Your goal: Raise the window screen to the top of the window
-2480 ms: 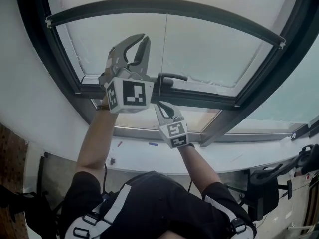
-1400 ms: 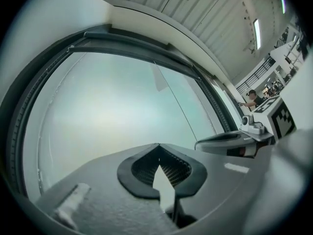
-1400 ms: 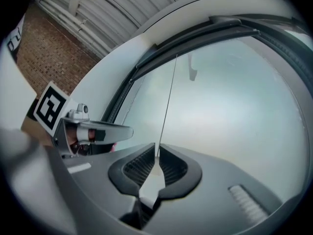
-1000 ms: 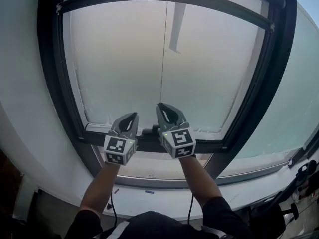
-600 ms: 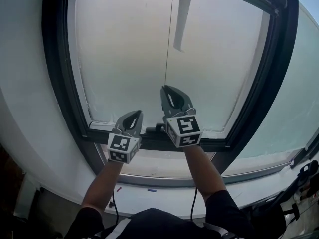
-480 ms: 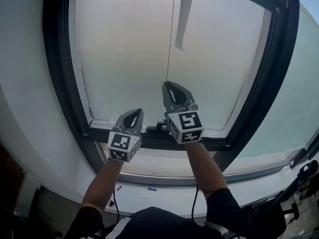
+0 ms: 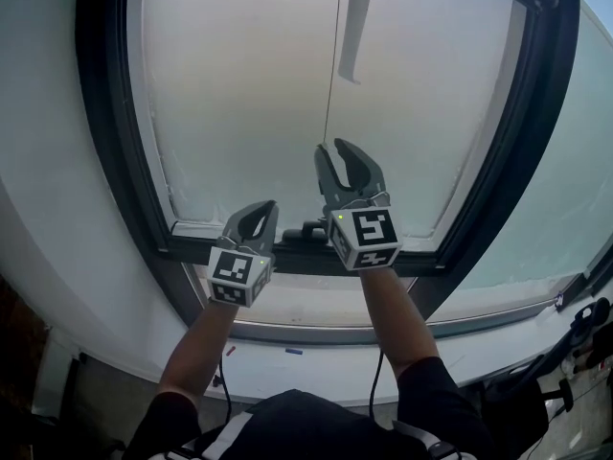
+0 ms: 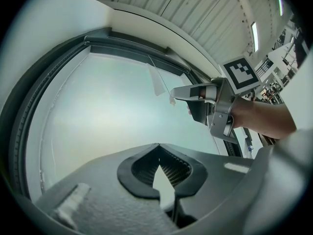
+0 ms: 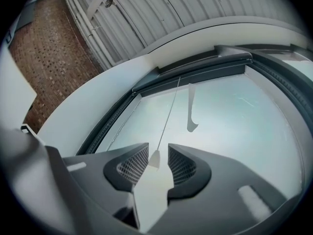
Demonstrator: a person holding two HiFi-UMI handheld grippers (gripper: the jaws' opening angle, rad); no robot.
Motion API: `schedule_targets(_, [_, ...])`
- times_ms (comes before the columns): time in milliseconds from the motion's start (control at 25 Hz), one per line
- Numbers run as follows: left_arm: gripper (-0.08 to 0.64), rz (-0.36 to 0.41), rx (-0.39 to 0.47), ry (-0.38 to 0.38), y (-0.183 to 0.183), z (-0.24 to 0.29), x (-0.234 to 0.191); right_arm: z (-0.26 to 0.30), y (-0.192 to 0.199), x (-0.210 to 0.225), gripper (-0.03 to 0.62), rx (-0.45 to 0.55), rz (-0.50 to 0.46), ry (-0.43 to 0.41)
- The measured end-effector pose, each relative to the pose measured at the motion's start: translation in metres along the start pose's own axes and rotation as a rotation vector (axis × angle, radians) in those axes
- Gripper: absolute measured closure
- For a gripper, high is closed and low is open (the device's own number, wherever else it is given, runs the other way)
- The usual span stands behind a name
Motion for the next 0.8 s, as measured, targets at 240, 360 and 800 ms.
schedule_targets(240, [0.557,-0.047,0.004,0.035,0.018,-0.008,0.003,-0.039,0.028,-0.001,0.476,-0.025,0.065,0.053])
schedule_targets(360, [0.557,-0.081,0.01,0.059,0.034,-0.016,0.007,-0.068,0.051,-0.008,0.483,-0.076,0.096,0.097])
schedule_targets(800, [0.557,-0.225,0.029,0.176,0.077,-0.07,0.038,-0.198,0.103,-0.029,0.528,-0.192,0.172,0.192])
Point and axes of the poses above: the fingertips, and each gripper's own axes: z forward along the fingers, x to its right, y out of its underside, the point moved 8 cm from there along -z, backward along the fingers, and after that the axes turned 4 degrees about -y, right-handed, at the moved point
